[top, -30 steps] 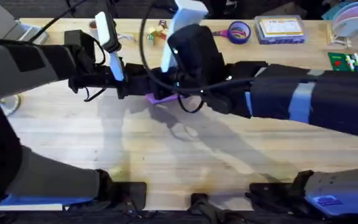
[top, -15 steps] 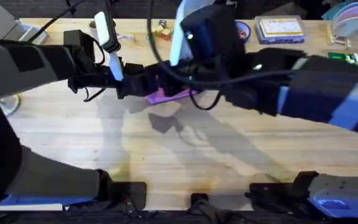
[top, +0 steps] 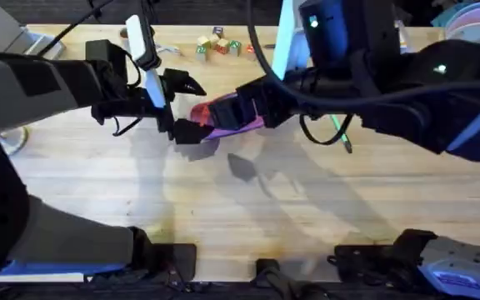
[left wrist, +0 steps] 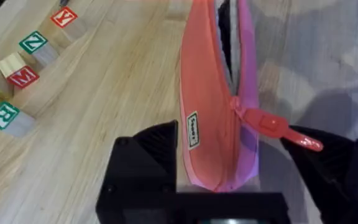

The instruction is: Unzip the bag, pick up the pens from the table one at a time and place them inside, then zip the bag closed.

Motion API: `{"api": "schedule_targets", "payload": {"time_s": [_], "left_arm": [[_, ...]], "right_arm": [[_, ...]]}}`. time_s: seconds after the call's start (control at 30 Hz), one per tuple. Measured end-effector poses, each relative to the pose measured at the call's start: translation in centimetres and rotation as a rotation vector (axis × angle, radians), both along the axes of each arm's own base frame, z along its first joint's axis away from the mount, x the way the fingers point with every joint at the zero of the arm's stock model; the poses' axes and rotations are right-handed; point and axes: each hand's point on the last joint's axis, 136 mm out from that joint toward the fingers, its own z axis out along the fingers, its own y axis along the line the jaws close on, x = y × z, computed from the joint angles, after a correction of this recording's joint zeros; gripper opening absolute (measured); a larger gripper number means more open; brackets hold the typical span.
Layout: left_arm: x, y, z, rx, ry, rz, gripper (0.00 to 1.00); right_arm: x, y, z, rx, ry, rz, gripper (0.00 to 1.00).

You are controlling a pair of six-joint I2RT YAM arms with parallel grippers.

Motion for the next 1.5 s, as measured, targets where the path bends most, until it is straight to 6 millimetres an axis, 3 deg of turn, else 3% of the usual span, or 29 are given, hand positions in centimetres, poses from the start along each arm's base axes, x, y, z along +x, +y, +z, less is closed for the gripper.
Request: {"api": "schedule_targets", "payload": {"time_s": [0.57,0.67,0.7,0.73,0.77,1.0,1.37,1.5], "left_arm": [[-0.1,0.0,0.2,-0.006,0.002,0.000,0.994],[-0.4,0.2,1.2,-0.003,-0.012,0.009,0.993],[-0.9,0.8,3.0,0.004,-0.043,0.030,0.993],[-1.2,1.0,3.6,0.008,-0.049,0.040,0.993],[-2.2,1.5,4.7,0.019,-0.040,0.066,0.993],[-4.0,2.5,5.1,0.027,0.045,0.117,0.993],[-4.4,2.8,4.9,0.026,0.075,0.132,0.993],[-4.4,2.8,4.9,0.026,0.075,0.132,0.993]], "right_arm": [[-0.4,-0.4,-0.9,-0.031,0.030,0.002,0.997],[-0.3,-0.3,-0.9,-0.038,0.013,0.019,0.997],[-0.4,-0.4,-0.8,-0.061,0.010,0.035,0.997],[-0.5,-0.4,-0.6,-0.067,0.007,0.041,0.997],[-0.2,-0.6,0.8,-0.074,-0.011,0.050,0.997],[1.8,-2.4,5.0,-0.129,-0.042,0.041,0.996],[4.1,-0.9,5.6,-0.285,-0.160,0.225,0.997],[4.6,-0.5,5.8,-0.441,-0.409,0.476,0.997]]}}
